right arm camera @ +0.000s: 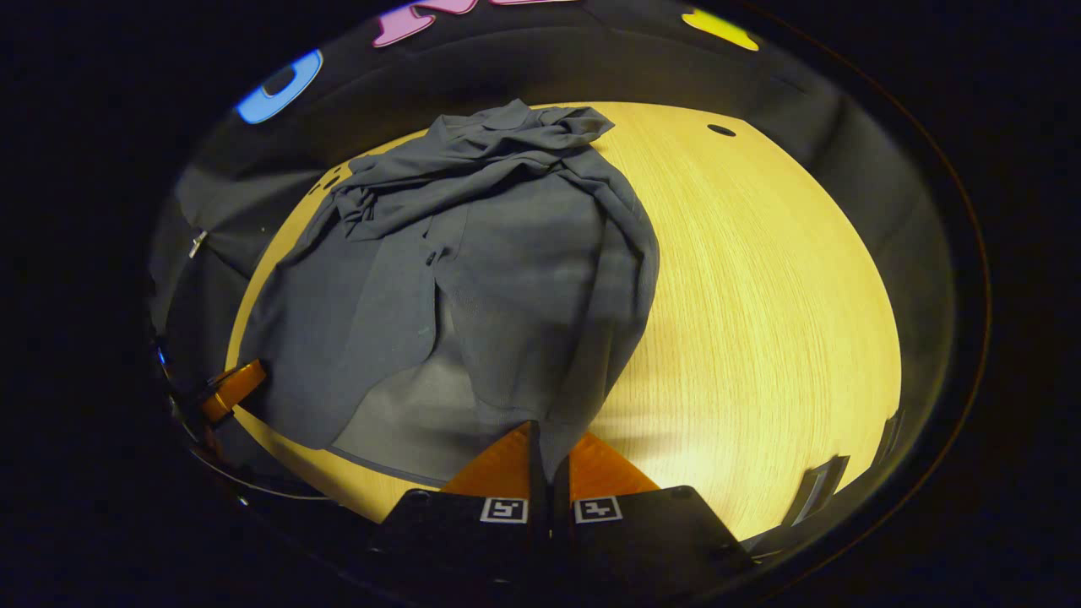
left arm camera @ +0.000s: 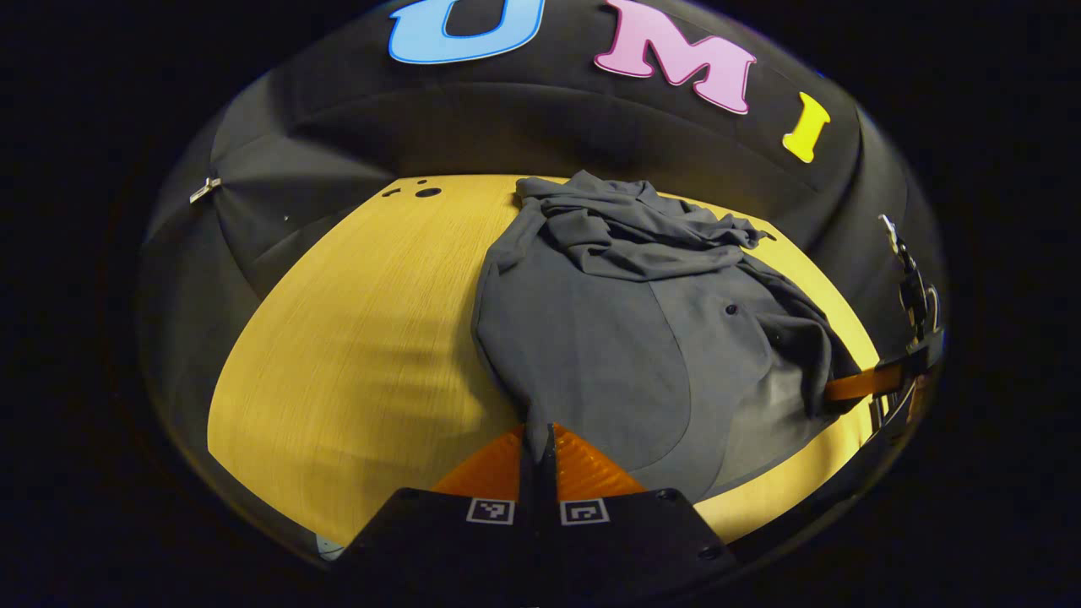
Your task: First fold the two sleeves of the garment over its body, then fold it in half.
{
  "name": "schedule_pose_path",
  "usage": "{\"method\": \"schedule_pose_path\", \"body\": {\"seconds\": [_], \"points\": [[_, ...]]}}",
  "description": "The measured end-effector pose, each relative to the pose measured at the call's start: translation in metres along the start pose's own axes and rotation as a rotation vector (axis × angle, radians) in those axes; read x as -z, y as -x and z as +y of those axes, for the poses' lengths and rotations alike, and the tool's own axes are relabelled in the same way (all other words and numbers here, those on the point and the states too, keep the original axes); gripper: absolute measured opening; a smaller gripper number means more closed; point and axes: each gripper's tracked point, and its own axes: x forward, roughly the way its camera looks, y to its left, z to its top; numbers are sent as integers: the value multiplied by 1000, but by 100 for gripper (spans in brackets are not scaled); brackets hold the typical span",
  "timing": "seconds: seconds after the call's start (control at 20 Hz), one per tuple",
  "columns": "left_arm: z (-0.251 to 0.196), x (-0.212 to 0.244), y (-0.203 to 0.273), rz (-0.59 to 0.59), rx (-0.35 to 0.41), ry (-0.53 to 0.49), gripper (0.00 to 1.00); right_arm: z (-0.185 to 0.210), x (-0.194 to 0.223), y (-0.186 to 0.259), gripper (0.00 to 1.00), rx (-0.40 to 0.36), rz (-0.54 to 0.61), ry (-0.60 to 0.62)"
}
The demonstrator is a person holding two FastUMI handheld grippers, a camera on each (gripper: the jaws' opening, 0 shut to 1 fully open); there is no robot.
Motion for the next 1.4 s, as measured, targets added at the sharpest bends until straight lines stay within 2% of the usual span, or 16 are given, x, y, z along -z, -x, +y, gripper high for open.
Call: {"method": "schedule_pose_path", "body": {"seconds": [0.25,0.45,0.75,0.85,0.9,1.4], "points": [[-11,-24,13,2,-6,44,6,1,-15,13,5,-49,-3,-50],[-12,-39,18,7,-34,77,5,4,-24,17,5,-77,-9,-34],[-21,-59,21,-3,-48,64,5,3,-38,19,5,-111,5,-97],[-23,-73,22,-23,-45,64,2,2,-52,21,5,-124,-5,-117],[-25,-80,23,-31,-43,71,5,1,-60,24,5,-129,-13,-124],[-17,-173,10,-163,-41,101,5,11,-164,36,5,-158,-175,-50]]}}
